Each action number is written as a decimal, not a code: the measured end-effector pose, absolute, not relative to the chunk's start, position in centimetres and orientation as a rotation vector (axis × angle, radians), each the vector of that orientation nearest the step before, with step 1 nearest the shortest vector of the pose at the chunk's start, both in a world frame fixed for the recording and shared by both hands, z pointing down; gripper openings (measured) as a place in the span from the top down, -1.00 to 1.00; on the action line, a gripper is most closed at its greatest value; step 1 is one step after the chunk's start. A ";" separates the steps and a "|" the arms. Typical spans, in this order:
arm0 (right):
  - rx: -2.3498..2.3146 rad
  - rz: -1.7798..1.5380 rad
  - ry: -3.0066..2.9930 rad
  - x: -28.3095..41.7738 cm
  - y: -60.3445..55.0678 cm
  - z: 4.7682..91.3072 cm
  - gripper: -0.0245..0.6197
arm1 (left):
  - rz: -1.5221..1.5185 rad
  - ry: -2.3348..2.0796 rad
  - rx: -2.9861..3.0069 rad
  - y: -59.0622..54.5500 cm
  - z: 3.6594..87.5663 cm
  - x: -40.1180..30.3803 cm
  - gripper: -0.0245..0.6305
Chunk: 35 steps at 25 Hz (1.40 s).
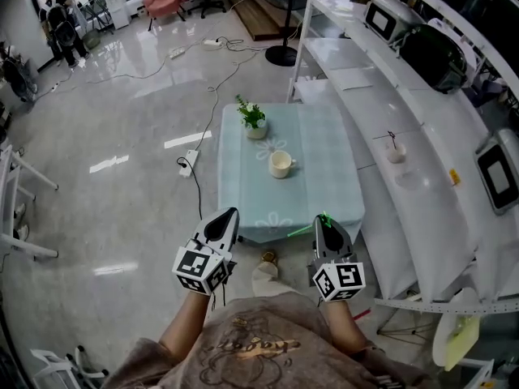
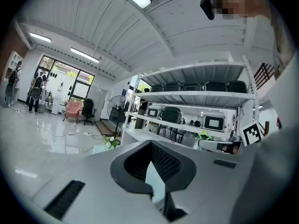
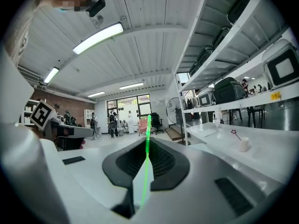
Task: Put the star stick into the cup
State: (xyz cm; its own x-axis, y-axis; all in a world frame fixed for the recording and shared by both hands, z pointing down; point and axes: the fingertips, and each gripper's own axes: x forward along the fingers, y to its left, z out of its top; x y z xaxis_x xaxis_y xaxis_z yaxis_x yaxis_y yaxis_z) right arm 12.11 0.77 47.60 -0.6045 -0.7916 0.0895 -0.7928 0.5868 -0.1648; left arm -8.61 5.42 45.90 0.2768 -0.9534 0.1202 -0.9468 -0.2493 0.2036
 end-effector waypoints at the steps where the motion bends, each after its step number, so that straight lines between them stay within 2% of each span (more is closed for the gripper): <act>1: 1.392 0.302 -2.796 11.8 -0.2 47.5 0.87 | -0.039 -1.757 2.308 4.6 45.8 -8.8 0.86; 16: 1.332 0.315 -2.855 9.8 -14.3 45.5 0.87 | -0.027 -1.780 2.283 -8.7 44.3 -9.4 0.86; 35: 1.515 0.274 -2.804 7.2 -20.8 44.3 0.87 | -0.004 -1.595 2.391 -16.5 45.1 -11.7 0.86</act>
State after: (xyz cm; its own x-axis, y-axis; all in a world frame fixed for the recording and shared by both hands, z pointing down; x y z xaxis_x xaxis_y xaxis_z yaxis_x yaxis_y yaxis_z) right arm 7.23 -20.77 44.27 -0.5503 -0.8344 0.0308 -0.8246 0.5372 -0.1774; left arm -11.71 -16.54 45.05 0.3951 -0.9072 0.1446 -0.9065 -0.3594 0.2216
